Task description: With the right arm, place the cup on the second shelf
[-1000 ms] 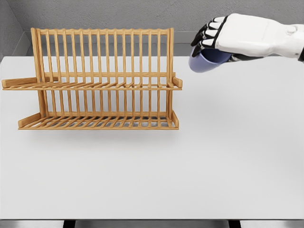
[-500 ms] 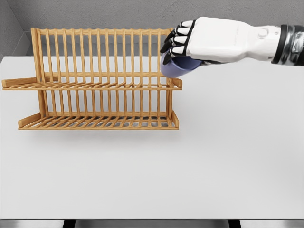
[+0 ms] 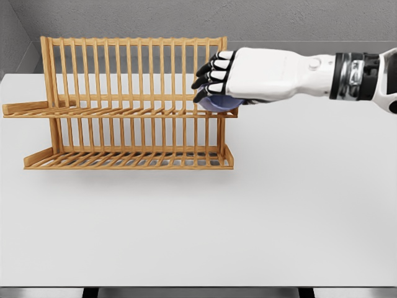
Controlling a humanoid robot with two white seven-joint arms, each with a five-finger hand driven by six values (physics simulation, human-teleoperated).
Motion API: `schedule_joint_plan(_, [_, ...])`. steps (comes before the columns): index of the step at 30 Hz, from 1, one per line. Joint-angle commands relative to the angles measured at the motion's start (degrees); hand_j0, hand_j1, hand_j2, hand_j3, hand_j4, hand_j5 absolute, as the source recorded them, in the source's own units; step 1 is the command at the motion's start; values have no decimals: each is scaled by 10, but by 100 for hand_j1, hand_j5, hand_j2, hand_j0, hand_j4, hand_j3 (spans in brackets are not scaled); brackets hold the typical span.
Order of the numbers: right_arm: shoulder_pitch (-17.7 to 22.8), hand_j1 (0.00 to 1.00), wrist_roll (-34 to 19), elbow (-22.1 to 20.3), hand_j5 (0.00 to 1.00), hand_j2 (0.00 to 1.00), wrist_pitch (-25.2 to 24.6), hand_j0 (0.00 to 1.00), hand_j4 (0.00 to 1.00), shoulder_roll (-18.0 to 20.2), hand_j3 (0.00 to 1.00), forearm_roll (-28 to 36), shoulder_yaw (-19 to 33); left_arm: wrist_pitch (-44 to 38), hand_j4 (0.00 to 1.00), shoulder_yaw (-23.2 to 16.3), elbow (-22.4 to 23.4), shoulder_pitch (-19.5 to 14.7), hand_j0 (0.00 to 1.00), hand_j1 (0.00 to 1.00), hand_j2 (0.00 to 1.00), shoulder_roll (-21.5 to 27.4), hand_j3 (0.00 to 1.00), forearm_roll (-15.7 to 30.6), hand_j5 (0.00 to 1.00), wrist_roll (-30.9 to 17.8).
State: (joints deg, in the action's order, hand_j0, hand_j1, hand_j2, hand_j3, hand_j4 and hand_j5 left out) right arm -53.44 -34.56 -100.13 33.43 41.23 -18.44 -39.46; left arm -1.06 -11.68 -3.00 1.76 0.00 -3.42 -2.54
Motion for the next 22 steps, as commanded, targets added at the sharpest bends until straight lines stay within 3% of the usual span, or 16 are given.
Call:
schedule_joint_plan(1, [0, 100, -4, -1, 100, 100, -3, 100, 100, 0, 100, 5, -4, 0, 100, 0, 0, 0, 100, 100, 100, 0, 100, 0, 100, 0])
schedule_joint_plan(7, [-19, 100, -4, -2, 100, 100, -3, 100, 100, 1, 100, 6, 16, 0, 100, 0, 0, 0, 100, 100, 100, 0, 100, 0, 100, 0])
schedule_joint_plan(9, [-20, 100, -4, -2, 100, 100, -3, 100, 100, 2, 100, 6, 74, 0, 100, 0, 0, 0, 100, 100, 100, 0, 100, 0, 100, 0])
schedule_joint_plan(11, [-11, 100, -4, -2, 100, 100, 0, 100, 100, 33, 100, 7, 134, 0, 100, 0, 0, 0, 100, 100, 100, 0, 100, 0, 100, 0])
schedule_joint_plan(12, [8, 100, -4, 6, 100, 100, -2, 100, 100, 51, 100, 7, 163, 0, 100, 0, 0, 0, 100, 100, 100, 0, 100, 0, 100, 0])
schedule_joint_plan(14, [129, 100, -4, 36, 100, 100, 4, 100, 100, 46, 100, 7, 306, 0, 100, 0, 0, 0, 100, 100, 100, 0, 100, 0, 100, 0])
schedule_joint_plan(15, [184, 100, -4, 35, 100, 100, 7, 100, 100, 40, 100, 6, 347, 0, 100, 0, 0, 0, 100, 100, 100, 0, 100, 0, 100, 0])
schedule_joint_plan(18, [280, 100, -4, 32, 100, 100, 16, 100, 100, 34, 100, 7, 374, 0, 100, 0, 0, 0, 100, 100, 100, 0, 100, 0, 100, 0])
schedule_joint_plan(22, [313, 100, -4, 34, 100, 100, 16, 100, 100, 10, 100, 6, 373, 0, 100, 0, 0, 0, 100, 100, 100, 0, 100, 0, 100, 0])
